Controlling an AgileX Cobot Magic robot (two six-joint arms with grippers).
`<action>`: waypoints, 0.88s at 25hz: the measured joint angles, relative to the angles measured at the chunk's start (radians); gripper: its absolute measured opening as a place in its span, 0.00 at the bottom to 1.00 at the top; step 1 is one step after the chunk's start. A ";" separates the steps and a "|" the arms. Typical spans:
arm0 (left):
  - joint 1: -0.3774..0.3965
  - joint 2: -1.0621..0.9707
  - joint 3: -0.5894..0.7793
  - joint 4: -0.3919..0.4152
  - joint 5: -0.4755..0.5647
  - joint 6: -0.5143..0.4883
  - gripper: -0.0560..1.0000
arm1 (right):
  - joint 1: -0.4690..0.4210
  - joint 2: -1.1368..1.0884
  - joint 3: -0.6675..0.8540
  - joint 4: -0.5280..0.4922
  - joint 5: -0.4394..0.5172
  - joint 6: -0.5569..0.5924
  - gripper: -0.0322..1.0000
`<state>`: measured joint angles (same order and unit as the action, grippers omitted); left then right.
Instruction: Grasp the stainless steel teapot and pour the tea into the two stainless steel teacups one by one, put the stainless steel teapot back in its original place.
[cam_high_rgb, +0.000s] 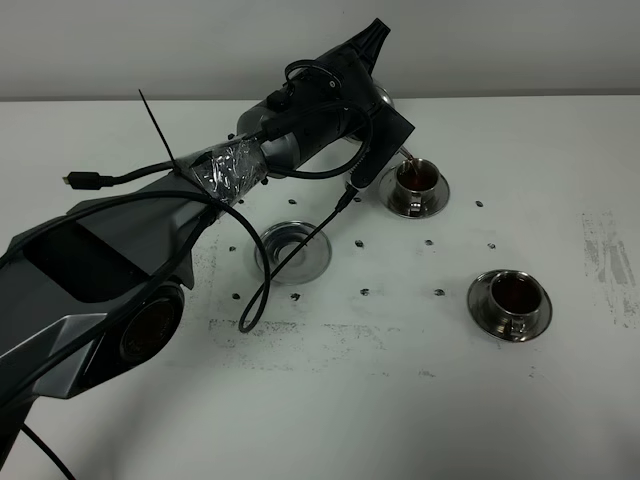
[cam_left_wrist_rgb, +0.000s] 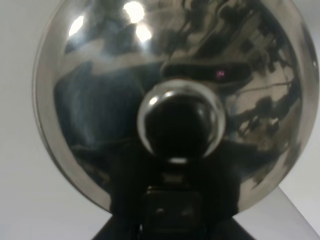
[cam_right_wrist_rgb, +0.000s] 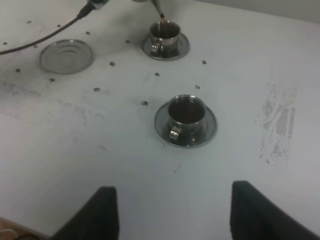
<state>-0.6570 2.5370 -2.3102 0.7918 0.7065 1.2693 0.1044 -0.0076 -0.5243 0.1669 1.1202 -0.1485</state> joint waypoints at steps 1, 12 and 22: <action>0.000 0.000 0.000 0.000 -0.001 0.000 0.22 | 0.000 0.000 0.000 0.000 0.000 0.000 0.49; 0.000 0.000 0.000 0.000 -0.009 0.003 0.22 | 0.000 0.000 0.000 0.000 0.000 0.000 0.49; 0.000 0.000 0.000 0.000 -0.009 0.003 0.22 | 0.000 0.000 0.000 0.000 0.000 0.000 0.49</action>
<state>-0.6570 2.5370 -2.3102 0.7918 0.6978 1.2728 0.1044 -0.0076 -0.5243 0.1669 1.1202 -0.1485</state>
